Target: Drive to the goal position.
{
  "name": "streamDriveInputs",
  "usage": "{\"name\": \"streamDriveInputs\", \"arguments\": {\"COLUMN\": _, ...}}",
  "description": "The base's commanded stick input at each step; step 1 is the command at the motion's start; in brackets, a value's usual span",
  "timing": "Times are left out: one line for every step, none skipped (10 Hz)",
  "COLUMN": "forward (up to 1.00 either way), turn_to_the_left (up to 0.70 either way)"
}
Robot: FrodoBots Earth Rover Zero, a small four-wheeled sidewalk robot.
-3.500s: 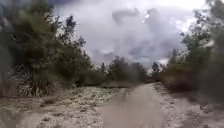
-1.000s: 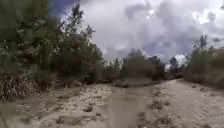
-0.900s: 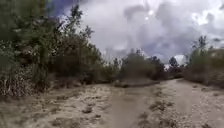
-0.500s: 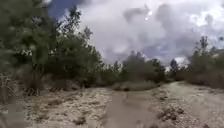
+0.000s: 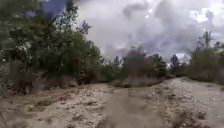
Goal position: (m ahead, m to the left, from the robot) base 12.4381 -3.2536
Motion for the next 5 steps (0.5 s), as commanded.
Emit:
{"name": "streamDriveInputs", "arguments": {"forward": 0.85, "turn_to_the_left": 0.32}}
{"name": "streamDriveInputs", "arguments": {"forward": 0.85, "turn_to_the_left": 0.16}}
{"name": "streamDriveInputs", "arguments": {"forward": 0.85, "turn_to_the_left": 0.0}}
{"name": "streamDriveInputs", "arguments": {"forward": 0.85, "turn_to_the_left": 0.0}}
{"name": "streamDriveInputs", "arguments": {"forward": 0.85, "turn_to_the_left": 0.0}}
